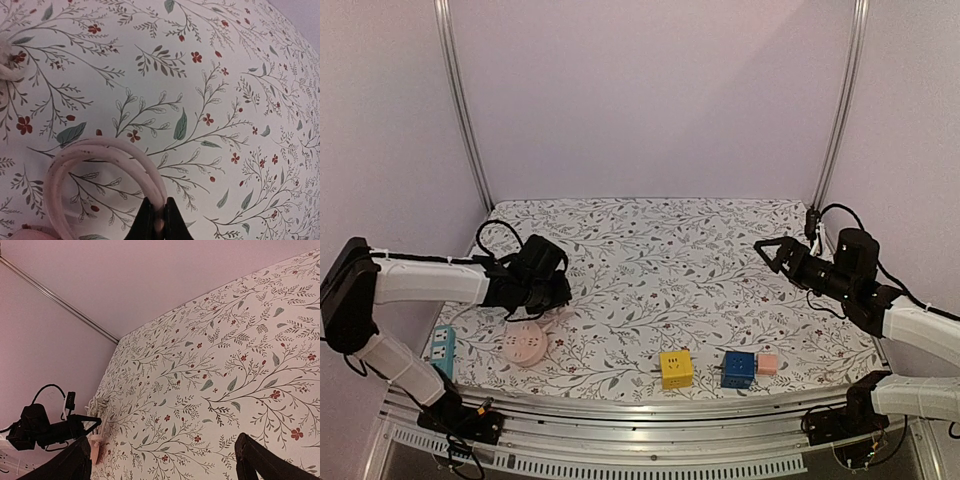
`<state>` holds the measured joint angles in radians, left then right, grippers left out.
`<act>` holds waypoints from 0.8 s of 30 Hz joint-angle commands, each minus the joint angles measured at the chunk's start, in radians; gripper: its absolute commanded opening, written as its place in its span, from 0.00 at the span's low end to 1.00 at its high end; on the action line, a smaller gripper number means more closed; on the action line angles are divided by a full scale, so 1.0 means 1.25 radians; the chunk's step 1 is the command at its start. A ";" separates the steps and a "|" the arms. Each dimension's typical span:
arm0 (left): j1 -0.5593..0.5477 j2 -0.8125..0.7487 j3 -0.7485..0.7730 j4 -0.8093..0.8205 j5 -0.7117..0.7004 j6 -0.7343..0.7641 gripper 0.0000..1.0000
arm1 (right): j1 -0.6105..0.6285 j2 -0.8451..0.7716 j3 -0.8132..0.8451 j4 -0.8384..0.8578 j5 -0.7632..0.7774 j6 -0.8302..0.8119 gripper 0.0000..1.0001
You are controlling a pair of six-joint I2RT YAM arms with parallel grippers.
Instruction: Insert the plug
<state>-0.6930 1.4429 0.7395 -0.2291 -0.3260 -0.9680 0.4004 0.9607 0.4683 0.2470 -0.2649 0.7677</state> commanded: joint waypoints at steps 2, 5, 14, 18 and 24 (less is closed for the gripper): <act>-0.051 0.107 0.109 0.041 -0.020 -0.017 0.00 | 0.005 -0.015 -0.003 -0.013 0.015 -0.016 0.99; -0.070 0.182 0.175 0.046 -0.013 -0.023 0.00 | 0.004 -0.020 -0.003 -0.020 0.023 -0.018 0.99; -0.094 0.347 0.328 0.089 0.031 -0.093 0.00 | 0.005 -0.030 -0.002 -0.028 0.040 -0.025 0.99; -0.099 0.413 0.384 0.118 0.054 -0.126 0.00 | 0.004 -0.032 -0.002 -0.031 0.045 -0.027 0.99; -0.110 0.494 0.480 0.126 0.047 -0.154 0.00 | 0.005 -0.032 0.000 -0.032 0.051 -0.030 0.99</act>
<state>-0.8070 2.0117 1.2678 -0.1184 -0.2779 -1.1141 0.4004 0.9325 0.4683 0.2291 -0.2195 0.7456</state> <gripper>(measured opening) 0.071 0.989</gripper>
